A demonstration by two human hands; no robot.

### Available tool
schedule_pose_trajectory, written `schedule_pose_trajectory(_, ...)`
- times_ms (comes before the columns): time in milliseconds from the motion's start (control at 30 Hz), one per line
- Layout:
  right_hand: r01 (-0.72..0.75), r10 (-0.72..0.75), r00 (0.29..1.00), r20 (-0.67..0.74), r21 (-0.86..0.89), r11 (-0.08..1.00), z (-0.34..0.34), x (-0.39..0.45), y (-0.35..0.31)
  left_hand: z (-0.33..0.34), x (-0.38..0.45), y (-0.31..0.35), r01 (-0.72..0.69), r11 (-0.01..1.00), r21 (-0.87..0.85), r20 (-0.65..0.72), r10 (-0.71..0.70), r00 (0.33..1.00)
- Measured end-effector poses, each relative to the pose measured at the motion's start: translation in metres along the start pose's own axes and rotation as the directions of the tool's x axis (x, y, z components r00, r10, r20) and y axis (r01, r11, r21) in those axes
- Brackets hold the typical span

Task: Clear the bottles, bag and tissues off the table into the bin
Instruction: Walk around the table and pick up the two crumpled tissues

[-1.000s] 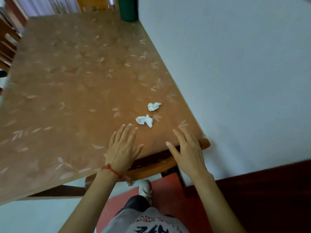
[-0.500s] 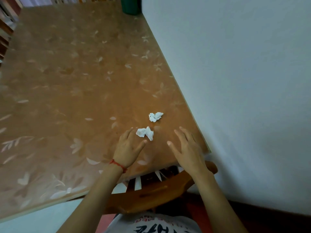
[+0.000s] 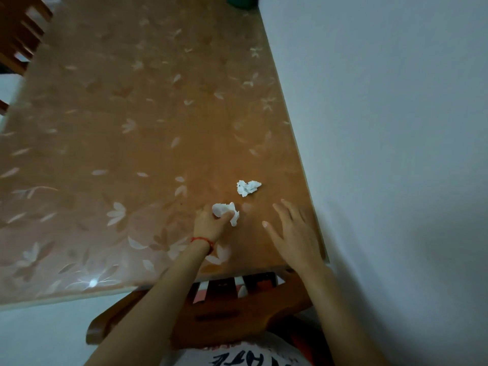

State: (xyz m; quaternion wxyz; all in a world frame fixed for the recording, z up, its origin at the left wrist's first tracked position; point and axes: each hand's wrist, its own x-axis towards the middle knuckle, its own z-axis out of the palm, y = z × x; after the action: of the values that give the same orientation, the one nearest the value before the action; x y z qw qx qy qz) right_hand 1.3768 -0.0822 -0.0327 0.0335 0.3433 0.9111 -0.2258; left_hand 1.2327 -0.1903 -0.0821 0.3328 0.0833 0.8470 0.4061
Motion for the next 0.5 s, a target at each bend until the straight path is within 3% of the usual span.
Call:
schedule_pose_trajectory(100,0.006,-0.006,1.0,-0.002,0.0,1.0,-0.001,0.001,0.003,0.009,0.014,-0.011,0.027,0.999,0.037,-0.019,-0.026,0.999)
schedule_pose_trajectory(233,-0.006,0.006,1.0,-0.002,-0.003,1.0,-0.003,0.001,0.007,0.022,0.031,-0.021,0.044,0.974,0.222,-0.047,-0.034,0.998)
schedule_pose_trajectory(500,-0.048,0.048,0.999,-0.007,-0.005,0.999,-0.003,-0.001,0.014,0.036,0.031,-0.006,-0.009,0.97,0.244,-0.091,0.033,0.995)
